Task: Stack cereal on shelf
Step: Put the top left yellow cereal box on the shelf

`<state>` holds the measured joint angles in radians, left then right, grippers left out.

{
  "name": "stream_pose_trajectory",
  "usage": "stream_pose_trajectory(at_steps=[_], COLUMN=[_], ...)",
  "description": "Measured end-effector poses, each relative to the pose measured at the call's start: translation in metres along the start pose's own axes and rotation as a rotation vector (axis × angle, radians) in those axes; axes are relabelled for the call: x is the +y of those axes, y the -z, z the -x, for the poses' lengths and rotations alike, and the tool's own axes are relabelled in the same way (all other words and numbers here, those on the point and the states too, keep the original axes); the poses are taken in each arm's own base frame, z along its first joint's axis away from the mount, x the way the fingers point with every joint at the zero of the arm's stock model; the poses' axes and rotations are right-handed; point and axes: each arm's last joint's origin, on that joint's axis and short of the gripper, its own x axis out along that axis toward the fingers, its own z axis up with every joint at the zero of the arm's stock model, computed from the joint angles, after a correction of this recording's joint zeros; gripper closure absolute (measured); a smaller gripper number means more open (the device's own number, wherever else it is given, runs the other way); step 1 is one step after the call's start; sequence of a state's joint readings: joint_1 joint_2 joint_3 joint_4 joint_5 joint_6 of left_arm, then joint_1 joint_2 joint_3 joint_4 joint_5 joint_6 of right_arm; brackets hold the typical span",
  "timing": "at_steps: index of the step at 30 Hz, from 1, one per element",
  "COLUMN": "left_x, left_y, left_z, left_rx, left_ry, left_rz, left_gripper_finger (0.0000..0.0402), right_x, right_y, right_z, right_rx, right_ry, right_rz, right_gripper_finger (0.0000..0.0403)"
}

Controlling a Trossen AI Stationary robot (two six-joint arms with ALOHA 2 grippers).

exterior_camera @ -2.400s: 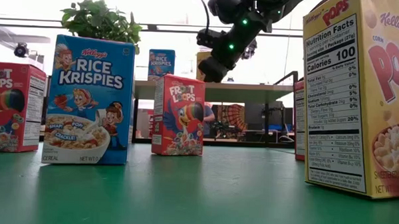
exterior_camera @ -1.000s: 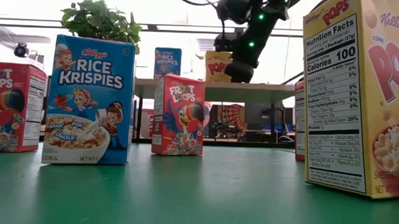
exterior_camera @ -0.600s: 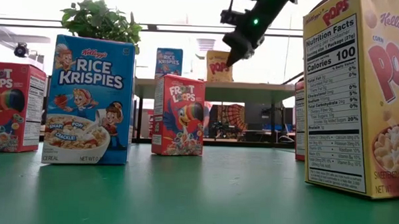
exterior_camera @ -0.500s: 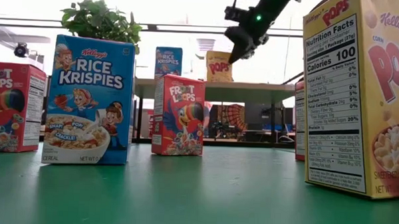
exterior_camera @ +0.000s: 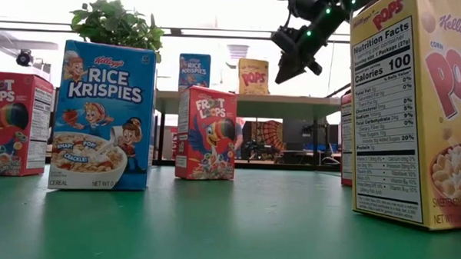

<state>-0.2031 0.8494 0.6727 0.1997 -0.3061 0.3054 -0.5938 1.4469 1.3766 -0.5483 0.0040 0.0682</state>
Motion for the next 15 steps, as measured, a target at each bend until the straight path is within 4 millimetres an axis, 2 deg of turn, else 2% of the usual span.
stream_pose_trajectory(at_steps=[7,15], left_x=[0.0,0.0], left_y=[0.0,0.0], left_z=[0.0,0.0], left_rx=[0.0,0.001], left_ry=[0.0,0.0], left_rz=[0.0,0.0], left_gripper_finger=[0.0187,0.0187], right_x=[0.007,0.021], right_y=[0.002,0.0], right_z=[-0.009,-0.009], right_rx=[0.012,-0.011], right_ry=[-0.03,-0.062], right_rz=[0.003,0.026], right_gripper_finger=[0.0394,0.0394])
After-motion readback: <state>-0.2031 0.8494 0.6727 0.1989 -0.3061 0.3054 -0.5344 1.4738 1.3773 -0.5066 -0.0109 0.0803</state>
